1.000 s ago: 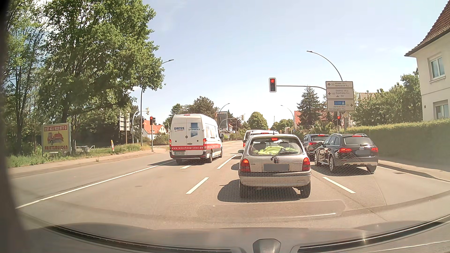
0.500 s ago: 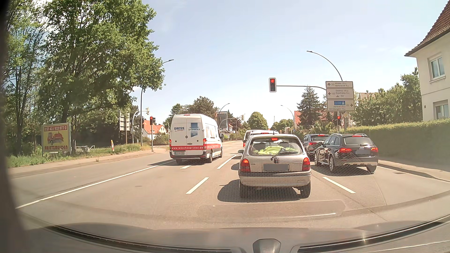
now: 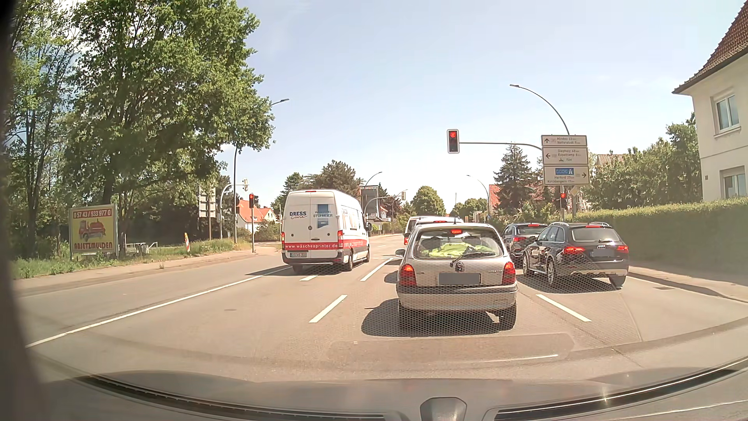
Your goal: Follow the waypoints while adhering to traffic rules and regulations
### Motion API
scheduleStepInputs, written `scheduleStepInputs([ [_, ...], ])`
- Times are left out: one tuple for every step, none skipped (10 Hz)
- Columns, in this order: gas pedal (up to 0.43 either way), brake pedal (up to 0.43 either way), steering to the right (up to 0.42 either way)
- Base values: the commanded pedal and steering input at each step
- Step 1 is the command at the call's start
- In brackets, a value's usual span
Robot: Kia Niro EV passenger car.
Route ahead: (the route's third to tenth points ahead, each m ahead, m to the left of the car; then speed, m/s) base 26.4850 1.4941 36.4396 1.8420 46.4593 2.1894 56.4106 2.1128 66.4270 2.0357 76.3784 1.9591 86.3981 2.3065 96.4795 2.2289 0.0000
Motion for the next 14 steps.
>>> scheduleStepInputs([
  [0.000,0.006,0.020],
  [0.000,0.006,0.020],
  [0.000,0.006,0.020],
  [0.000,0.006,0.020],
  [0.000,0.006,0.020],
  [0.000,0.006,0.020],
  [0.000,0.006,0.020],
  [0.000,0.006,0.020],
  [0.000,0.006,0.020],
  [0.000,0.006,0.020],
  [0.000,0.006,0.020],
  [0.000,0.006,0.020],
  [0.000,0.006,0.020],
  [0.000,0.006,0.020],
])
